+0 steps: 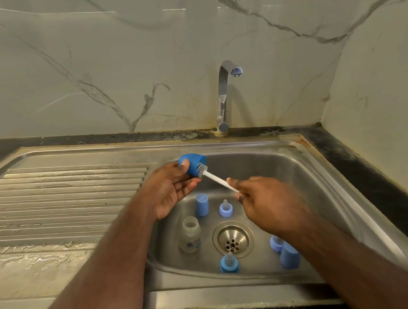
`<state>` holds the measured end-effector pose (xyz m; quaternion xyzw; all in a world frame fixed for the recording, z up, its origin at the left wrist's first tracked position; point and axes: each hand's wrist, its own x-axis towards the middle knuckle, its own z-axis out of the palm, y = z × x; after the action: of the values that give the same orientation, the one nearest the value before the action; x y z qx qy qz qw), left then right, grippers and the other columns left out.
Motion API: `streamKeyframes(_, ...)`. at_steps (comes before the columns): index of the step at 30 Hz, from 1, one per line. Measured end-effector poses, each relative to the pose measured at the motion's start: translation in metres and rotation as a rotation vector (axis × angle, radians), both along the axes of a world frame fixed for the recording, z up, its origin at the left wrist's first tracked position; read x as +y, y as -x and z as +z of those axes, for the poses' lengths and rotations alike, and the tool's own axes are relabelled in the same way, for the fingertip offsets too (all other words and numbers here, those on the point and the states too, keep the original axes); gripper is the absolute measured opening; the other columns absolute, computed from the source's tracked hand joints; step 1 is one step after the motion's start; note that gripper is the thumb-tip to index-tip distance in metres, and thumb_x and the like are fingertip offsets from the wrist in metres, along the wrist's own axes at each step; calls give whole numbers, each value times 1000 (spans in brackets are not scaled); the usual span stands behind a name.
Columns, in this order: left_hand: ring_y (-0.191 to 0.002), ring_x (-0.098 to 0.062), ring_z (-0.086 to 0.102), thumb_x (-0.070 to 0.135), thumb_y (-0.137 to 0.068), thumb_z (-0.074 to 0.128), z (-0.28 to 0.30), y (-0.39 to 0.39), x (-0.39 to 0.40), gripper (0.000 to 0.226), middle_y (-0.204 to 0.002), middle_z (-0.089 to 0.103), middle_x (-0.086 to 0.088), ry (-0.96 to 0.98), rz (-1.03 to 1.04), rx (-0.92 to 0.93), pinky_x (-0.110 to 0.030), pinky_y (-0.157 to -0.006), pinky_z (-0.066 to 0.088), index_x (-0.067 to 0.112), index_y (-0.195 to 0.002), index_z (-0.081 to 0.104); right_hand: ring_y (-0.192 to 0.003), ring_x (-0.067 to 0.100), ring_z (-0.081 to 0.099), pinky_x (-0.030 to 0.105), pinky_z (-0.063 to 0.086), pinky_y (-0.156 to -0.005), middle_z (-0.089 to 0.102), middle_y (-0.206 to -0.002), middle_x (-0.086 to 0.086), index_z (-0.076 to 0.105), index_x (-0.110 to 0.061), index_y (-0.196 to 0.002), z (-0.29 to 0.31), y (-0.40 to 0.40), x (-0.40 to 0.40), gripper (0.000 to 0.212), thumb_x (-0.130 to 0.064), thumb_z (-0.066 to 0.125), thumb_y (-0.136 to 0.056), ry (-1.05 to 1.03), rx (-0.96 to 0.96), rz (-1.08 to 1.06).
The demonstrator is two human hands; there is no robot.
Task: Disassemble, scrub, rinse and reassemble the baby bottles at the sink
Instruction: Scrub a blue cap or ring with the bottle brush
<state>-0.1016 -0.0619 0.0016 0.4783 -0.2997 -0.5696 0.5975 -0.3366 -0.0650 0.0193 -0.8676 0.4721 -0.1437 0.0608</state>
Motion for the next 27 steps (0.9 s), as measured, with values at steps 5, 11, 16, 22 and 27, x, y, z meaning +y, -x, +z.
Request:
streamKeyframes(5, -90, -18, 73, 19, -97, 61, 2, -2, 4, 34, -106, 75, -14, 43, -50, 35, -27, -75, 61, 5, -128, 62, -64, -11, 56, 8, 40, -55, 68, -87, -22, 61, -43, -132, 2, 12, -4, 35, -31, 59, -99, -240, -315, 43)
streamKeyframes(11, -99, -23, 71, 13, -99, 59, 1, -4, 5, 31, -113, 71, -17, 37, -119, 24, -30, -81, 62, 7, -129, 61, -88, 9, 59, 28, 50, -81, 62, -100, -12, 52, -45, -140, -1, 11, -3, 39, -37, 49, -102, -29, -161, -59)
streamKeyframes(16, -97, -22, 73, 25, -78, 73, 2, 5, 3, 43, -108, 75, -15, 41, -37, 9, -30, -80, 61, 7, -116, 67, -90, 9, 57, 31, 50, -79, 58, -97, -13, 46, -44, -145, 3, 3, 2, 43, -36, 46, -103, 21, 24, 24)
streamKeyframes(22, -103, -20, 72, 20, -80, 70, 0, -2, 2, 48, -114, 74, -12, 99, -69, 58, -30, -84, 61, 7, -125, 64, -49, -4, 52, 11, 38, -51, 64, -67, -9, 67, -38, -126, 1, 12, 0, 32, -25, 63, -97, -446, -474, 39)
streamKeyframes(27, -106, -22, 71, 15, -80, 70, -1, -3, 3, 51, -122, 71, -14, 104, -121, 44, -32, -89, 60, 8, -130, 62, -57, -9, 50, 8, 33, -60, 52, -63, -25, 62, -41, -131, -3, 6, 0, 35, -29, 60, -98, -313, -368, -48)
